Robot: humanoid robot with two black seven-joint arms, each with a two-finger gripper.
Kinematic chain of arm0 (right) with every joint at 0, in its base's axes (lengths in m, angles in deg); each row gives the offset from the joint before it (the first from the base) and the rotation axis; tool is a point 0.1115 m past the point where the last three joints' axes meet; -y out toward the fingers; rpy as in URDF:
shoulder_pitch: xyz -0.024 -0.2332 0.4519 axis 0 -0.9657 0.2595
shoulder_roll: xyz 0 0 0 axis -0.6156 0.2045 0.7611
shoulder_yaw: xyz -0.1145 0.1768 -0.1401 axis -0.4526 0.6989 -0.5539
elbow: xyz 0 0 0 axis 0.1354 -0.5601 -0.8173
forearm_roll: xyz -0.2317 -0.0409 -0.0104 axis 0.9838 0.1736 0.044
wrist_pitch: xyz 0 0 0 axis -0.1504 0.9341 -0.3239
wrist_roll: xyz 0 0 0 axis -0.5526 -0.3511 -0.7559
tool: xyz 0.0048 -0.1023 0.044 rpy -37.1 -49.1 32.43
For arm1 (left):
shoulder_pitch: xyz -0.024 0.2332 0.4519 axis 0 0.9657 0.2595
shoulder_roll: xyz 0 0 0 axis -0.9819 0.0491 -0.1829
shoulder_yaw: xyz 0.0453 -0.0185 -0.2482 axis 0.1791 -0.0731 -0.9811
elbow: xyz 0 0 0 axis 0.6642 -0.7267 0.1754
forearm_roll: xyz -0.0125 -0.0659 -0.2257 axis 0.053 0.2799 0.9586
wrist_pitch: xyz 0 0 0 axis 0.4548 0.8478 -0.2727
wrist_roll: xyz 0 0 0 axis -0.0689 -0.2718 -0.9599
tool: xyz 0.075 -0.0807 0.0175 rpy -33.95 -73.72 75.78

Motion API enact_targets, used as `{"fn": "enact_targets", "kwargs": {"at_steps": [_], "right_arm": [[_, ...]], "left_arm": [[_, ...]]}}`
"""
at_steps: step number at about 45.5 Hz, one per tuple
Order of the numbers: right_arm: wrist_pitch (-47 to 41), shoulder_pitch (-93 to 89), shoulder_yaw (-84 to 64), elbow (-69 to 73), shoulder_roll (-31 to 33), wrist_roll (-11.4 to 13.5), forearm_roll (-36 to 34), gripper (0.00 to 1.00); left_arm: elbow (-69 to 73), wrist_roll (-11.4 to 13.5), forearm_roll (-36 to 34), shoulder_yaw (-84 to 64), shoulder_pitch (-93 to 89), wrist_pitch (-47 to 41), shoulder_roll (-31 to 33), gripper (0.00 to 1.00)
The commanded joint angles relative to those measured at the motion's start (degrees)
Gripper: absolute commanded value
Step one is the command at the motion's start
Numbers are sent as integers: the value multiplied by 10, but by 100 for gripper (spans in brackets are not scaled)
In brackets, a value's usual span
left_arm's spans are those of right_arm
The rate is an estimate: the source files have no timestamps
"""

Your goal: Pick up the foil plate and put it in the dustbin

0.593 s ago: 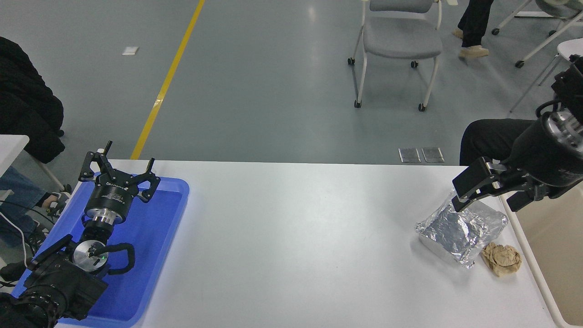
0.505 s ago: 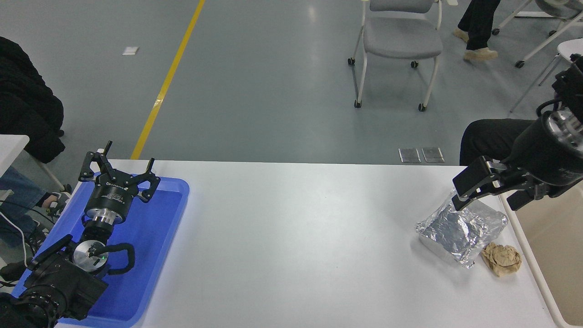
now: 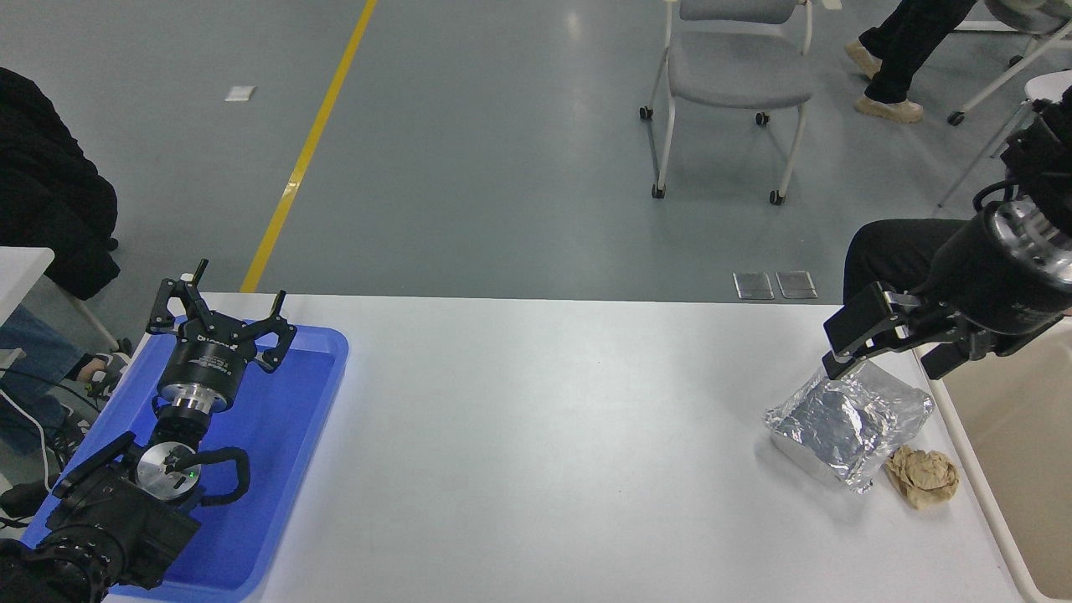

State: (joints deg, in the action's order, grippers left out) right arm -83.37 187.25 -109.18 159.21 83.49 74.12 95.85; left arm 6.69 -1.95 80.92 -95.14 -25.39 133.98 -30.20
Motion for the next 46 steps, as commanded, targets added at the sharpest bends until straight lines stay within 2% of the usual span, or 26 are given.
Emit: {"fn": "enact_targets", "kwargs": {"at_steps": [1, 27, 42, 46], "right_arm": [[17, -42, 2, -39, -2, 0, 2, 100], [108, -304, 63, -259, -9, 1, 39, 100], [215, -466, 80, -351, -38, 4, 57, 100], [245, -502, 81, -385, -51, 12, 52, 100]], "left_arm": [[1, 0, 0, 0, 0, 0, 0, 100], [-1, 0, 0, 0, 0, 0, 0, 100], [-1, 0, 0, 0, -1, 0, 1, 100], [-1, 0, 0, 0, -1, 0, 1, 100]]}}
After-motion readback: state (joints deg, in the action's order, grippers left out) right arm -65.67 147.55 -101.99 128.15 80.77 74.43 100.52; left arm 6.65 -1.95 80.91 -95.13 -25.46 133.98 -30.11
